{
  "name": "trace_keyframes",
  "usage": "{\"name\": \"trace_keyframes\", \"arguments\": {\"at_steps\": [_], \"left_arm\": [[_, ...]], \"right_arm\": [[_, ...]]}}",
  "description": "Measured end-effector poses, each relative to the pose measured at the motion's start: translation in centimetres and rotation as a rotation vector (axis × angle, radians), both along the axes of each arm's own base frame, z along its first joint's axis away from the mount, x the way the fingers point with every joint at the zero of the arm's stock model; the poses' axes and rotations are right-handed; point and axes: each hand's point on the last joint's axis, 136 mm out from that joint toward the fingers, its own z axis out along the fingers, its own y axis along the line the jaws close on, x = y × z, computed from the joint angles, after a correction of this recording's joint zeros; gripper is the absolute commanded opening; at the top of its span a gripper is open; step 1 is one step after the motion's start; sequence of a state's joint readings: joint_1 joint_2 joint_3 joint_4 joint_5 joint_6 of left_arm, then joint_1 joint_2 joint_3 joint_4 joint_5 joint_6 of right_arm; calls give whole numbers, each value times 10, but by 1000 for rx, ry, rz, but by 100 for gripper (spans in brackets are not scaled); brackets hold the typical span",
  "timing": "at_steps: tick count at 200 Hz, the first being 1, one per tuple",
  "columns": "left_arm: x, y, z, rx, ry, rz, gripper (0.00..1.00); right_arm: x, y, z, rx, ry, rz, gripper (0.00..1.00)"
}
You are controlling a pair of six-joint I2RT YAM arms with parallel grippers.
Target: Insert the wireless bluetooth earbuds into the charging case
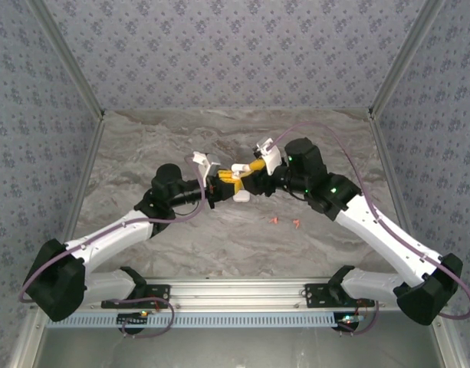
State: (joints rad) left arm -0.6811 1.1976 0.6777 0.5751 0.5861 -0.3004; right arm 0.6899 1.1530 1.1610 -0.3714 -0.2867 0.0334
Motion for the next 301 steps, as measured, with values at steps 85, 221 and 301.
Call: {"name": "trace_keyframes", "arguments": {"at_steps": [85, 221, 301], "left_arm": [[-4, 7, 4, -22, -32, 16, 0], [-9, 11, 22, -59, -77, 19, 0], [-10, 10, 22, -55, -96, 16, 0]], "right_arm": [[3, -25, 48, 213, 79, 11, 100], [-18, 18, 18, 237, 337, 251, 91], [-27, 13, 28, 227, 275, 273, 90]]}}
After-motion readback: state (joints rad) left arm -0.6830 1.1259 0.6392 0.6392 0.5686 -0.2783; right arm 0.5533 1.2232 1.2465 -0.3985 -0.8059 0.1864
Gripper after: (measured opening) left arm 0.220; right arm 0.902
